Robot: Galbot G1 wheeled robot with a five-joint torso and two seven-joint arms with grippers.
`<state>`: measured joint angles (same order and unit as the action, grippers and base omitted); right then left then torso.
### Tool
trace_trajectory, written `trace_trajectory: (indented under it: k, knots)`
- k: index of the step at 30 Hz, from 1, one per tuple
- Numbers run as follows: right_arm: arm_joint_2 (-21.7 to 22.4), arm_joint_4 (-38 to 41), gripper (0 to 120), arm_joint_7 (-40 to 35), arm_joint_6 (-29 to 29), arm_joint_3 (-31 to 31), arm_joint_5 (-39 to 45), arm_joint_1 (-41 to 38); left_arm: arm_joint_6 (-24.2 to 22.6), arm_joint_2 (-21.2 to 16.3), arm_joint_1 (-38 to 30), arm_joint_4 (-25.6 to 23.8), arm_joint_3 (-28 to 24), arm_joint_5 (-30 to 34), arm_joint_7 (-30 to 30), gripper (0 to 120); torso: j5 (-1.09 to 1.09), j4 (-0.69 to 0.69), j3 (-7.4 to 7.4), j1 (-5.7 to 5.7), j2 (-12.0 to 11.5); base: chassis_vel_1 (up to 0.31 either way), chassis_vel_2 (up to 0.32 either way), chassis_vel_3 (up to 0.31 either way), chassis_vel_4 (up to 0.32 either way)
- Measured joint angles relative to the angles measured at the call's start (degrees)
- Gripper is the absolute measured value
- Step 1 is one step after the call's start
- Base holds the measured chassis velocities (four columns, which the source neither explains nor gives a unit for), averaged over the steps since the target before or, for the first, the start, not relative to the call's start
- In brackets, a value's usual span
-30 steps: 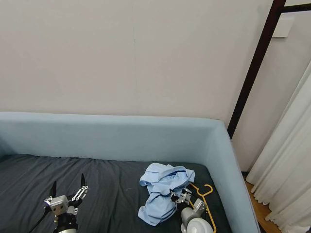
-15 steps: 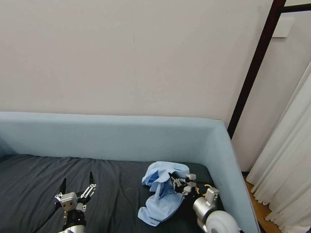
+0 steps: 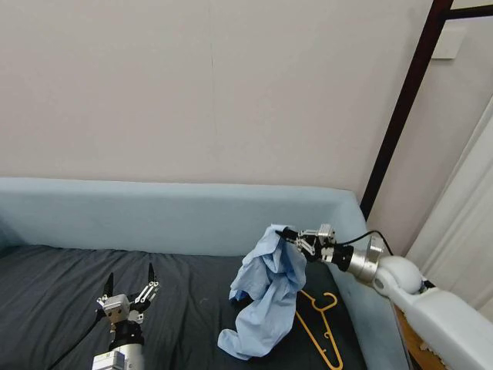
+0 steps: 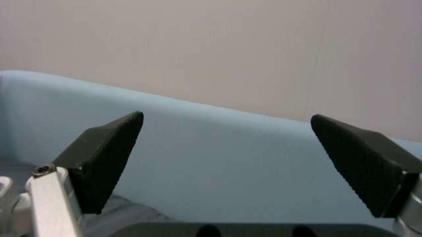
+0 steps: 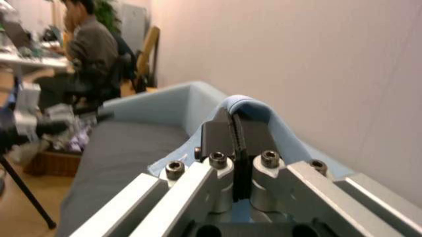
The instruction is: Pick up the clothes from the sofa and hang them on the clothes hanger.
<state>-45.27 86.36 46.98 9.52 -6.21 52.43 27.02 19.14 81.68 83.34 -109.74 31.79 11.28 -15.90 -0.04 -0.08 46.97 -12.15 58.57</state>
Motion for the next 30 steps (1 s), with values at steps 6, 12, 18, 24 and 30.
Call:
trace_trajectory:
  k: [6, 12, 18, 24, 30]
  knots:
    - [-2.23, -4.67, 0, 2.39, -0.14, -5.87, 5.48, -12.57, 0.00, 0.30, -0.79, 1.31, -0.06, 0.18, 0.10, 100, -0.02, 0.03, 0.00, -0.01, 0.00, 0.000, 0.000, 0.000, 0.000]
    - [-6.93, -9.52, 0, 3.67, -1.09, -10.31, 11.19, -21.79, -0.18, -0.93, -2.74, 3.36, -0.31, 5.55, 1.55, 100, -0.01, 0.02, 0.00, 0.00, 0.00, 0.000, 0.000, 0.000, 0.000]
    - [-10.98, -12.96, 0, 6.66, -2.22, -12.48, 13.47, -30.16, -0.19, -1.70, -3.57, 4.11, 0.05, 9.21, 2.50, 100, -0.03, 0.01, 0.00, 0.00, 0.00, 0.000, 0.000, 0.000, 0.000]
    - [-14.14, -17.83, 0, 10.17, -3.11, -12.06, 13.63, -36.39, -0.20, -1.45, -3.43, 4.08, 0.43, 9.44, 2.45, 100, -0.02, 0.00, 0.00, 0.00, 0.00, 0.000, 0.000, 0.000, 0.000]
    - [-17.58, -20.96, 0, 10.57, -3.24, -13.46, 13.70, -40.87, -0.24, -0.88, -3.54, 3.80, 0.91, 9.42, 2.22, 100, -0.02, 0.01, -0.01, 0.00, 0.00, 0.000, 0.000, 0.000, 0.000]
